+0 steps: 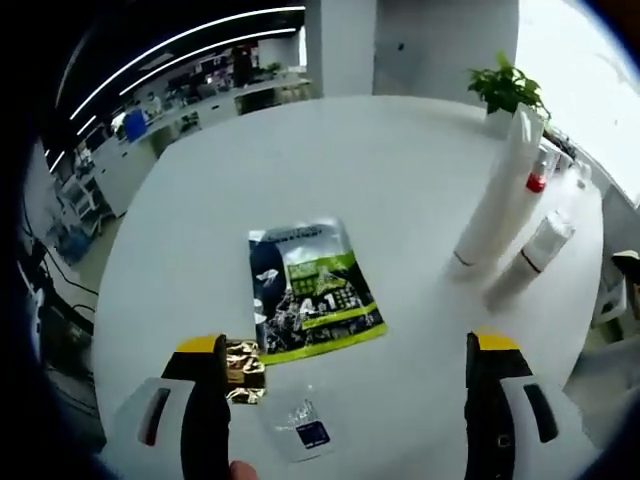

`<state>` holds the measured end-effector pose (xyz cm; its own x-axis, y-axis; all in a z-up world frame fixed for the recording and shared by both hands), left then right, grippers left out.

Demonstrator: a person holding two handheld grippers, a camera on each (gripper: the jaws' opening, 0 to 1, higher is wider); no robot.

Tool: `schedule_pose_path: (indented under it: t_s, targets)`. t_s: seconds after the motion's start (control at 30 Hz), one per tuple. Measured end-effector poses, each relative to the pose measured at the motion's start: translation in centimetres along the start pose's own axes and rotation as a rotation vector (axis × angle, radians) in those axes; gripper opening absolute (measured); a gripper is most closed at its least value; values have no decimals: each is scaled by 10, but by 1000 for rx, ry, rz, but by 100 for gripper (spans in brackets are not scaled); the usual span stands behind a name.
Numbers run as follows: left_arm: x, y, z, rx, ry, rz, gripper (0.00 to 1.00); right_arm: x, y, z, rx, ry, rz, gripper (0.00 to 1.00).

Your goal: Arrange the skincare products in the storage area until every visible bottle or jar stands upright without overlapping.

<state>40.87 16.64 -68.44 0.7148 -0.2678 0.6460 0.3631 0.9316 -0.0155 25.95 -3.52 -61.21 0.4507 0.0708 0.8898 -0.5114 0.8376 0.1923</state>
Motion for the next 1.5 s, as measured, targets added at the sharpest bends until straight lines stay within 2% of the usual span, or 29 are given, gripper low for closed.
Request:
schedule_pose_path:
  t_s: [0.17, 0.3, 0.6, 0.8, 1.07, 1.1, 1.4, 1.5]
  targets:
    - [8, 5, -19, 16, 21, 14, 97, -1, -1, 0, -8, 7, 2, 88]
    - [14, 11, -36, 30, 31, 78, 97, -3, -2, -1, -13, 16, 3, 88]
    - [19, 31, -69, 89, 89, 40, 97, -4, -6, 0, -33, 20, -14, 86]
    - [22, 37, -86, 96, 122, 70, 97, -4, -8, 0, -46, 23, -16, 86]
    - [13, 33, -97, 77, 177, 131, 97, -3, -9, 0, -50, 23, -23, 85]
    - [15, 36, -98, 93, 164, 107, 97, -3, -9, 0, -51, 23, -24, 85]
    - [15, 35, -96, 82, 152, 103, 97, -4, -9, -1, -51, 25, -21, 85]
    - [16, 34, -95, 82, 155, 102, 91, -4, -9, -1, -51, 25, -19, 85]
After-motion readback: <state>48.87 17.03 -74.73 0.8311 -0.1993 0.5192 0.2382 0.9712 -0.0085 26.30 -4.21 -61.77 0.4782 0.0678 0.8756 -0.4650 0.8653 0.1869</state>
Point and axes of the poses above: the point that each gripper's makers call its tool centre point, and the gripper's own axes: z roughly backward along the fingers, y roughly to its left, x roughly out of its top, the point moved 1 cm from there along z, roughly backward along the fingers, and after that the axes turned 2 degrees about y, right-handed, at the moved point
